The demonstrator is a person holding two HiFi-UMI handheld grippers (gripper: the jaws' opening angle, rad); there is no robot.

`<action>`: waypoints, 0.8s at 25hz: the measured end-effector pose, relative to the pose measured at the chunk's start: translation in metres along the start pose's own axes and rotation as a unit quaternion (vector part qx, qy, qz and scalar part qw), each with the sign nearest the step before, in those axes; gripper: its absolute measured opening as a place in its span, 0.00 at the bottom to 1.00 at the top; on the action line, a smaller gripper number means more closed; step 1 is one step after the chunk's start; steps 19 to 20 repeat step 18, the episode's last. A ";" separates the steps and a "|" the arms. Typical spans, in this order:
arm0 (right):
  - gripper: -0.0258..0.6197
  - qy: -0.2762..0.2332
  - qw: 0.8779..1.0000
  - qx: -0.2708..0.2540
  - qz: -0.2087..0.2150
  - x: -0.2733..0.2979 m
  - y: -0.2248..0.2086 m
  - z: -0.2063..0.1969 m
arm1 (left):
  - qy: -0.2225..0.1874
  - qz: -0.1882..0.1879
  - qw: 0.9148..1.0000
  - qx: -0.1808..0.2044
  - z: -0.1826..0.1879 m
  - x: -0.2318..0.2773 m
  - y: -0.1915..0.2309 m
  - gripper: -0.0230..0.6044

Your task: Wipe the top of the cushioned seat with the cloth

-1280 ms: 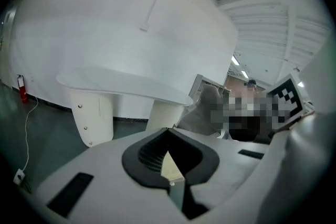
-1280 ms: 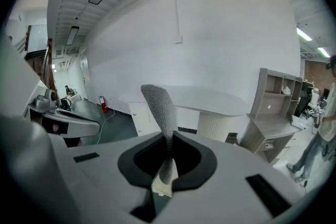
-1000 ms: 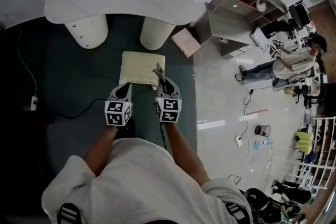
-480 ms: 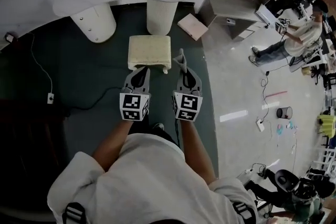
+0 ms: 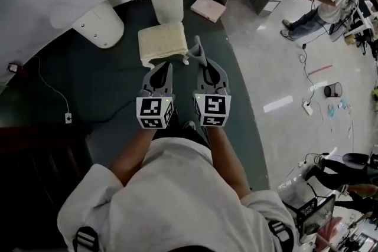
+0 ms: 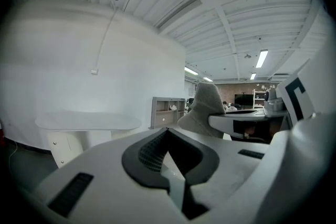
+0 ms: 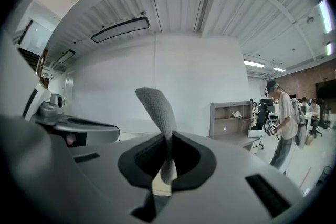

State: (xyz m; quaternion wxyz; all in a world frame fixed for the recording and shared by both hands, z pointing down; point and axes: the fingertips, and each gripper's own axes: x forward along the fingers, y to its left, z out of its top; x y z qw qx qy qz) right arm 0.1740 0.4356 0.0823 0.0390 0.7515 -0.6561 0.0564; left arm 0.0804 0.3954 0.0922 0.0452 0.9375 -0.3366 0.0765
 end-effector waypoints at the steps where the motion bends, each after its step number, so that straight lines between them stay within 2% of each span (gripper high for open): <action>1: 0.07 -0.006 1.000 0.002 -0.003 -0.004 -0.001 0.002 | 0.000 -0.004 1.000 0.001 0.002 -0.001 -0.002 0.06; 8: 0.07 -0.011 0.999 -0.002 -0.037 -0.028 -0.048 0.001 | 0.002 -0.048 0.999 0.011 0.005 0.011 -0.053 0.06; 12: 0.07 -0.005 0.999 -0.008 -0.038 -0.034 -0.065 0.005 | 0.008 -0.056 0.998 0.007 0.007 0.024 -0.070 0.06; 20: 0.07 -0.009 0.999 -0.003 -0.053 -0.037 -0.066 0.007 | 0.011 -0.075 0.997 0.027 0.011 0.031 -0.073 0.06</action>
